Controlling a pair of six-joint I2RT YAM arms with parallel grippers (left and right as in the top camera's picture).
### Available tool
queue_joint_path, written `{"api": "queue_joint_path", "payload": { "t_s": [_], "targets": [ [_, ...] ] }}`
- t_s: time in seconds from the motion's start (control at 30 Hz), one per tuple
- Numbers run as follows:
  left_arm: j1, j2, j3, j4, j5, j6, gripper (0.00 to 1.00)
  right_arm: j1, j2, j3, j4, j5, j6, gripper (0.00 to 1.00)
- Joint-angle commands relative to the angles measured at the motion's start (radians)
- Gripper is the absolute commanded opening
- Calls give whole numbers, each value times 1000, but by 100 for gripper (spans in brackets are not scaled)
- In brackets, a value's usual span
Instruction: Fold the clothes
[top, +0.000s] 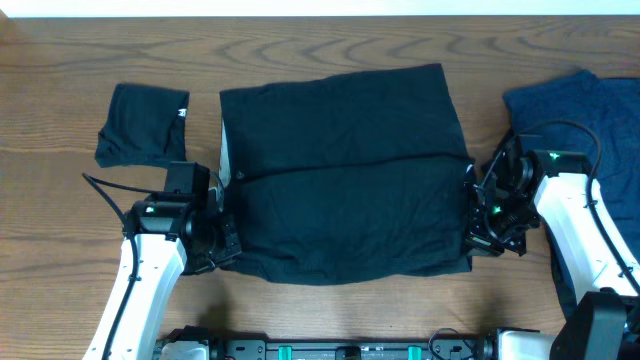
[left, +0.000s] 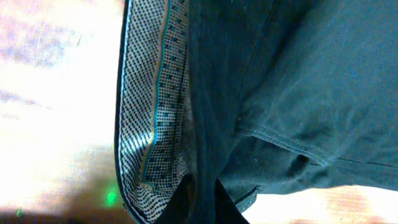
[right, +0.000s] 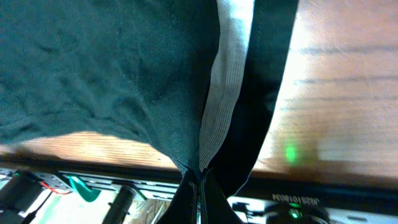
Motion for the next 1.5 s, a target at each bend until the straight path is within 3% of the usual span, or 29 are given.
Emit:
{"api": "queue_joint_path", "payload": {
  "t_s": [0.0,0.23,0.27,0.3,0.33,0.37,0.43,0.6,0.77,0.87,0.9,1.0,1.1,1.3,1.4,1.47],
  "targets": [
    [3,7,15,-34,-48,2,7,-5,-3,-6,-3,41,35,1],
    [3,11,15,-39,-46,-6,9,-5,-3,-79,9,42,70,1],
    [3,11,15,-39,-46,-6,15,-5,-3,-91,16,42,77,4],
    [3,11,15,-40,-46,-6,25,-6,-3,-103,24,42,77,15],
    [3,11,15,-42,-45,-6,40,-6,-3,-110,31,42,77,27],
    [3,11,15,-43,-45,-6,61,-6,-3,-113,35,42,77,38],
    [3,11,15,-45,-45,-7,68,-6,-4,-106,37,29,77,38],
    [2,10,70,-43,-45,-6,68,-6,-4,4,20,9,77,49],
    [2,10,215,-6,-45,-14,68,-6,-3,218,27,12,72,53],
    [2,10,243,125,-45,-13,60,-6,-3,296,96,16,65,40],
    [2,15,243,192,-45,-12,49,-6,-3,301,142,16,65,32],
    [2,50,243,320,-45,-9,35,-5,12,295,245,15,65,17],
    [2,122,243,417,-45,7,31,-4,55,293,328,16,53,11],
    [3,351,243,599,-45,40,33,-4,211,293,540,16,-45,26],
    [5,453,261,681,-45,44,37,-4,311,294,646,11,-95,41],
    [7,505,290,707,-45,52,37,-4,367,299,694,12,-105,42]
  ]
}}
